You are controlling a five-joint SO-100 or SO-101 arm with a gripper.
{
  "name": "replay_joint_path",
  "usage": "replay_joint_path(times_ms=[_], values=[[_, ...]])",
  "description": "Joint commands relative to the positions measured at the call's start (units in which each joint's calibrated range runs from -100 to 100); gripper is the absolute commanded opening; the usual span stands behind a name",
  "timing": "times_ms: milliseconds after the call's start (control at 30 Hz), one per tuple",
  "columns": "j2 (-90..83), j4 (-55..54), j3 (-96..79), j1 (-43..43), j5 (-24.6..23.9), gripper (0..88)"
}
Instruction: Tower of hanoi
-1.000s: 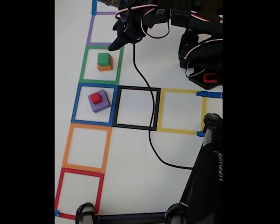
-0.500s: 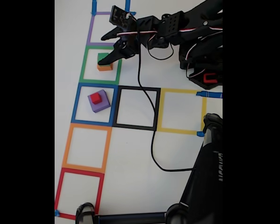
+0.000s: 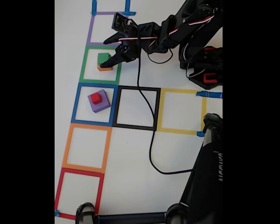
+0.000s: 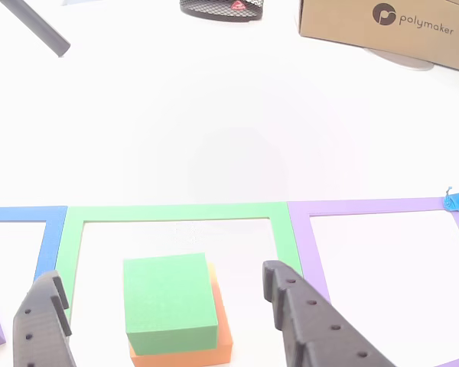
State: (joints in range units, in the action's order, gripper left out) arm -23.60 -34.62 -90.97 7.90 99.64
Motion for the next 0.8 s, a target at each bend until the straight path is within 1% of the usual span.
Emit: replay_joint_path(times_ms=[0, 367, 767], values=[[3.05, -5.13, 0.15, -1.09, 0.36, 29.2], [14.84, -16.07, 1.61, -1.57, 0.36, 29.1], [22.51, -20.68, 4.79, -2.34, 0.36, 28.9]])
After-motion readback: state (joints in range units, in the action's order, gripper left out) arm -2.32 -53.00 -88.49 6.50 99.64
